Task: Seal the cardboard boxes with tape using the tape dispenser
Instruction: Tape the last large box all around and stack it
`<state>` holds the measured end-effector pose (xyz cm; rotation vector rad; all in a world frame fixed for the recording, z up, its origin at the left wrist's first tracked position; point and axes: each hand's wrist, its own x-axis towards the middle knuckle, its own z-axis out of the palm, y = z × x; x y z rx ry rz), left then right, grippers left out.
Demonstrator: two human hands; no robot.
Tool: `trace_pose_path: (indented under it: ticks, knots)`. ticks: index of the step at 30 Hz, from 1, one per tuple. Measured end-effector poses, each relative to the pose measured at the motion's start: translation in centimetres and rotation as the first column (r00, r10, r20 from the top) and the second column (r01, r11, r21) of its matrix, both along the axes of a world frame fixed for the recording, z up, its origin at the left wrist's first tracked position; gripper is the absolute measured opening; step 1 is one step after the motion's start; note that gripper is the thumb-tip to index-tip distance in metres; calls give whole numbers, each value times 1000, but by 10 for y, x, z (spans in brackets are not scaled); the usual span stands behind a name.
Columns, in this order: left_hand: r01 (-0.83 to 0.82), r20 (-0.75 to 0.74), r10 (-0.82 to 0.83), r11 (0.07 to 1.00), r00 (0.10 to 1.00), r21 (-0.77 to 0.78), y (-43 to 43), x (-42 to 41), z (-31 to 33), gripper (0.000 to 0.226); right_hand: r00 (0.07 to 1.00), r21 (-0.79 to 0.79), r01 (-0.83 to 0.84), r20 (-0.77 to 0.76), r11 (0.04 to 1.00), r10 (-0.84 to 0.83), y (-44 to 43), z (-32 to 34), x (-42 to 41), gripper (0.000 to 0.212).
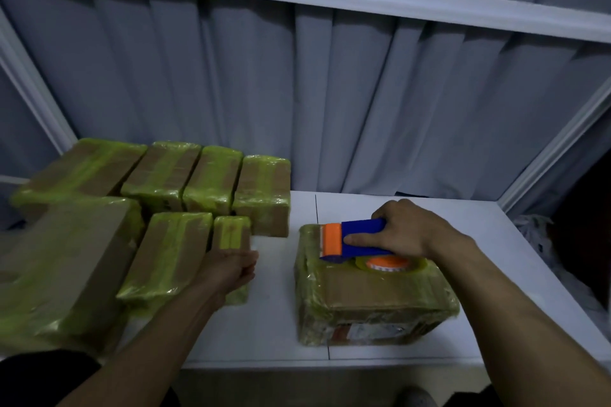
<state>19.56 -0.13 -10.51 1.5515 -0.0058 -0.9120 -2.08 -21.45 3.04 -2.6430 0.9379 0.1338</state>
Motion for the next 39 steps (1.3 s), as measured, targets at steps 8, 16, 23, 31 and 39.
trace_pose_path:
  ticks: [8, 16, 23, 31, 39]
  knots:
    - [-67, -116, 68, 998, 991, 12, -1, -35, -29, 12, 991, -76, 42, -122, 996, -51, 1, -10, 13, 83]
    - [40, -88, -32, 995, 996, 89, -15, -49, -47, 4, 982, -104, 78, -166, 992, -95, 5, -15, 18, 86]
    - [230, 1, -235, 951, 972, 207, -33, -68, -56, 12, 988, -137, 88, -117, 987, -104, 10, -16, 18, 81]
    - [166, 240, -218, 961, 946, 220, -33, -84, -53, 23, 996, -35, 73, -43, 997, -75, 7, -27, 8, 68]
    - [436, 271, -443, 895, 854, 89, -40, -109, -19, 44, 998, 147, 27, -64, 989, -18, -2, -14, 3, 21]
